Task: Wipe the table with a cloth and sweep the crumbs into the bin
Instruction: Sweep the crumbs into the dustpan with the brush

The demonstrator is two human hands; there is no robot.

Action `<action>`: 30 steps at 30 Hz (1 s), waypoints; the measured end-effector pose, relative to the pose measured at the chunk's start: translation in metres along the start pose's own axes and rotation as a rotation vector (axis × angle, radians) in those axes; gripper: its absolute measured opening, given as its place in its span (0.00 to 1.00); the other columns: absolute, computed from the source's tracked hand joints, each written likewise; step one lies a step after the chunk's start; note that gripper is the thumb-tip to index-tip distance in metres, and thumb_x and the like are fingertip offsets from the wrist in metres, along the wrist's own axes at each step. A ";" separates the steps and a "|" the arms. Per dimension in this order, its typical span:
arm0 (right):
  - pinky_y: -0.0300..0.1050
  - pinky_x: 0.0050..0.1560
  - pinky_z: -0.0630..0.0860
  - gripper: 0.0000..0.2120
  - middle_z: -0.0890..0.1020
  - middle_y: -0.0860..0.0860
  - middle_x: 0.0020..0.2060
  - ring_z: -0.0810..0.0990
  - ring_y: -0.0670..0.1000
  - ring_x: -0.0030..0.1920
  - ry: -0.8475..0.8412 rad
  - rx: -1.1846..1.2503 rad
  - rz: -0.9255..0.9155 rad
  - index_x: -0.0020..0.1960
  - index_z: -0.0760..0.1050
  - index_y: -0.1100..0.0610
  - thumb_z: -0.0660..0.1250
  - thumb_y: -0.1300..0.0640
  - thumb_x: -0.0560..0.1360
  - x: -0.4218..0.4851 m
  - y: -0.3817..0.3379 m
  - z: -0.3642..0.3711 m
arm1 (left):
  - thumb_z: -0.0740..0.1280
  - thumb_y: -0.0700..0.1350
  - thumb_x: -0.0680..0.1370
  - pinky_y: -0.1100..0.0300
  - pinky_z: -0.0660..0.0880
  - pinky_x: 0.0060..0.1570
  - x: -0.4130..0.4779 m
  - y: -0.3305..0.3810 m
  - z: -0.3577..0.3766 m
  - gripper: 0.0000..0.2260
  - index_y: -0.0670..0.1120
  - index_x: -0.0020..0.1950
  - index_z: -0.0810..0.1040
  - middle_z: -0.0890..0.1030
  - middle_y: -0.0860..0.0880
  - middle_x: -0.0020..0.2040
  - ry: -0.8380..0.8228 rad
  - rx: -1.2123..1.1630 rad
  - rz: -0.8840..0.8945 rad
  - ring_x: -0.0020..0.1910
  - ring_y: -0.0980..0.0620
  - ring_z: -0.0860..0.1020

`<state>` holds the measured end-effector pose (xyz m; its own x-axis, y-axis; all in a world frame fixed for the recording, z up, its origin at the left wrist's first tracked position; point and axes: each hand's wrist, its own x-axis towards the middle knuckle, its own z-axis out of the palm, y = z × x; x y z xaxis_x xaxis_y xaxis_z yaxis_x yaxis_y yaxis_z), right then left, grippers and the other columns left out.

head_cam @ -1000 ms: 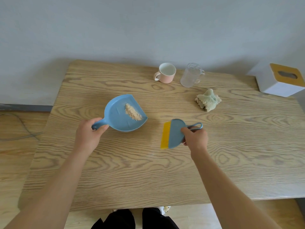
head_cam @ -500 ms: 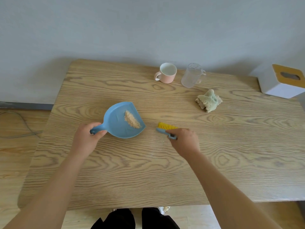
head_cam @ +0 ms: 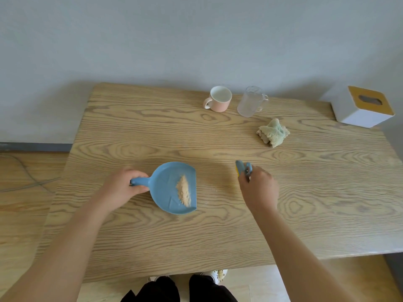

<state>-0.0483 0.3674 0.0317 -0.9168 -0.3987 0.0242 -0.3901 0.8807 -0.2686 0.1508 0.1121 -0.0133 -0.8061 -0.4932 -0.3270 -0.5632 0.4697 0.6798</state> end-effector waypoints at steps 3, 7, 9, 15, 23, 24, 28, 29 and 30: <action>0.41 0.26 0.58 0.09 0.69 0.48 0.30 0.70 0.51 0.32 -0.131 0.013 0.013 0.38 0.71 0.58 0.59 0.57 0.77 -0.010 -0.016 0.015 | 0.72 0.44 0.73 0.58 0.67 0.46 0.003 0.003 0.005 0.10 0.54 0.52 0.79 0.73 0.51 0.46 0.013 0.073 0.020 0.46 0.50 0.74; 0.42 0.28 0.61 0.15 0.68 0.48 0.26 0.69 0.51 0.30 -0.292 0.178 -0.070 0.30 0.64 0.55 0.60 0.57 0.75 -0.028 -0.065 0.029 | 0.72 0.46 0.73 0.57 0.67 0.46 0.010 0.005 0.011 0.11 0.52 0.55 0.80 0.72 0.51 0.45 0.051 0.134 0.053 0.47 0.49 0.73; 0.42 0.27 0.63 0.17 0.68 0.49 0.23 0.67 0.50 0.27 -0.289 0.311 0.004 0.28 0.63 0.56 0.62 0.56 0.74 -0.028 -0.076 0.027 | 0.72 0.47 0.73 0.56 0.68 0.47 0.012 0.005 0.012 0.12 0.52 0.57 0.80 0.72 0.50 0.45 0.059 0.135 0.053 0.46 0.49 0.72; 0.39 0.24 0.58 0.13 0.69 0.49 0.25 0.66 0.47 0.26 -0.037 0.197 0.162 0.34 0.67 0.60 0.63 0.57 0.75 -0.002 -0.042 0.008 | 0.72 0.45 0.73 0.59 0.66 0.44 0.008 -0.009 0.001 0.13 0.50 0.57 0.81 0.71 0.51 0.44 0.077 0.127 0.033 0.42 0.51 0.72; 0.38 0.25 0.58 0.14 0.69 0.49 0.26 0.67 0.48 0.27 -0.266 0.331 0.026 0.34 0.68 0.59 0.61 0.54 0.76 -0.028 -0.091 0.038 | 0.72 0.46 0.73 0.58 0.67 0.45 0.008 -0.007 0.001 0.15 0.50 0.59 0.80 0.70 0.52 0.43 0.089 0.158 0.040 0.44 0.50 0.72; 0.38 0.25 0.59 0.13 0.69 0.49 0.25 0.66 0.48 0.27 -0.244 0.379 0.059 0.34 0.69 0.60 0.62 0.55 0.75 -0.025 -0.092 0.036 | 0.72 0.46 0.73 0.58 0.66 0.44 0.009 -0.007 0.001 0.15 0.49 0.60 0.79 0.69 0.52 0.43 0.092 0.160 0.040 0.44 0.50 0.72; 0.37 0.26 0.60 0.10 0.69 0.48 0.27 0.67 0.48 0.29 -0.076 0.282 0.069 0.36 0.68 0.59 0.62 0.58 0.75 -0.009 -0.074 0.018 | 0.72 0.45 0.73 0.59 0.66 0.45 0.008 -0.013 -0.003 0.14 0.49 0.59 0.80 0.69 0.53 0.42 0.100 0.141 0.031 0.43 0.51 0.71; 0.37 0.26 0.60 0.12 0.68 0.48 0.28 0.68 0.49 0.29 -0.062 0.227 0.058 0.34 0.65 0.58 0.62 0.59 0.75 -0.009 -0.070 0.016 | 0.72 0.45 0.73 0.59 0.65 0.45 0.008 -0.014 -0.003 0.14 0.49 0.58 0.80 0.69 0.54 0.42 0.101 0.140 0.029 0.43 0.51 0.71; 0.38 0.26 0.59 0.14 0.68 0.48 0.28 0.68 0.51 0.30 -0.085 0.180 0.052 0.32 0.63 0.57 0.61 0.59 0.75 -0.010 -0.069 0.017 | 0.72 0.45 0.73 0.59 0.66 0.44 0.009 -0.015 -0.003 0.14 0.49 0.58 0.80 0.69 0.54 0.42 0.102 0.142 0.029 0.43 0.51 0.72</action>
<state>-0.0113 0.3063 0.0338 -0.9218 -0.3806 -0.0733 -0.3138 0.8438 -0.4353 0.1528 0.0989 -0.0243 -0.8040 -0.5459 -0.2356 -0.5656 0.5802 0.5861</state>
